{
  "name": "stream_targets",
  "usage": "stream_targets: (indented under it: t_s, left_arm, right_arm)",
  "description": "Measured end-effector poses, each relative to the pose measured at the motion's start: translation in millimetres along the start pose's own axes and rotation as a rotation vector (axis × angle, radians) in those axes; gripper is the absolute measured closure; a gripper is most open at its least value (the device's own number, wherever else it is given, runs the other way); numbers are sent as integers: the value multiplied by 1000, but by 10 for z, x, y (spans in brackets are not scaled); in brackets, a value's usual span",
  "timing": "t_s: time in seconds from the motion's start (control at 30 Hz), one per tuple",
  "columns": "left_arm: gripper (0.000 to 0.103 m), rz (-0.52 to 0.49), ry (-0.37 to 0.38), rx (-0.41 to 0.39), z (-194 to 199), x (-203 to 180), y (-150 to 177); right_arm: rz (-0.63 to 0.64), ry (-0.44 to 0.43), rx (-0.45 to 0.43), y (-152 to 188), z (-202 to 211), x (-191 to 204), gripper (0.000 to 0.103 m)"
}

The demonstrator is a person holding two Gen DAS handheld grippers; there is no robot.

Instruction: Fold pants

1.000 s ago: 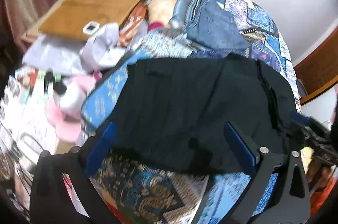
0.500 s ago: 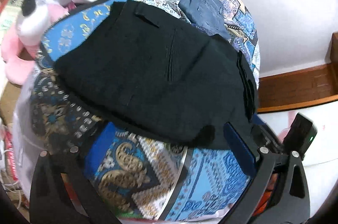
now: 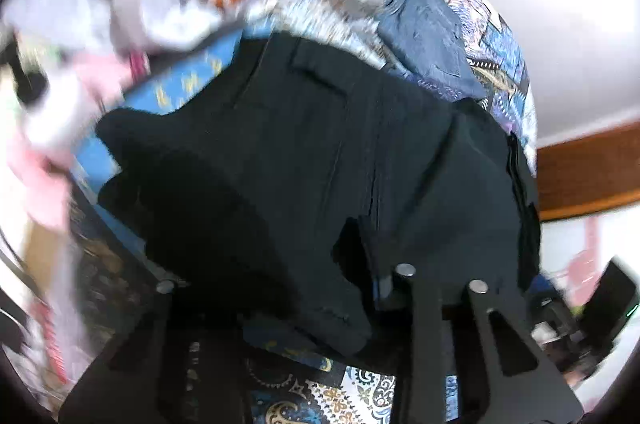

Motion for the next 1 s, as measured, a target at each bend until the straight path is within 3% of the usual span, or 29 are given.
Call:
stream_targets:
  t_s: [0.07,0.2,0.37,0.6,0.77,0.93,1.0]
  left_arm:
    - [77,-139,-65,-63,174,-228,-53]
    - [80,-331,-104,-194,548,-658,-193]
    - [82,-455,-94,-342,898,-1230,-410]
    - [83,-598,-9,-472,1007,-2236,-479]
    - [86,-688,134,-431,875,-2920,-302]
    - [88,-682,288,-277,497,-3349,-20]
    - [88,-696,311,-210,302,-3462,173]
  right_arm:
    - [-46,6,-24,-60,113,-90,27]
    - [-73,80,-101,-96,457,-363,27]
    - [-121,218,-143,54,888,-856,26]
    - [-260,280,-98,450,1091,-1362,26]
    - [-223,282,-91,498,1105,-1334,24]
    - [-210,269,-85,483,1093,-1306,24]
    - [-217,262,-93,499,1107,-1308,24]
Point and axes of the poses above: each gripper's, at about its wrist camera, not at the fingertips, and z roughly against the way its jaws point, x to its left, y to its underside, the point moved 4 cm from there along -z, roughly the way its jaws point, and after that the axes turned 11 degrees about -x, right-handed, at the moved point
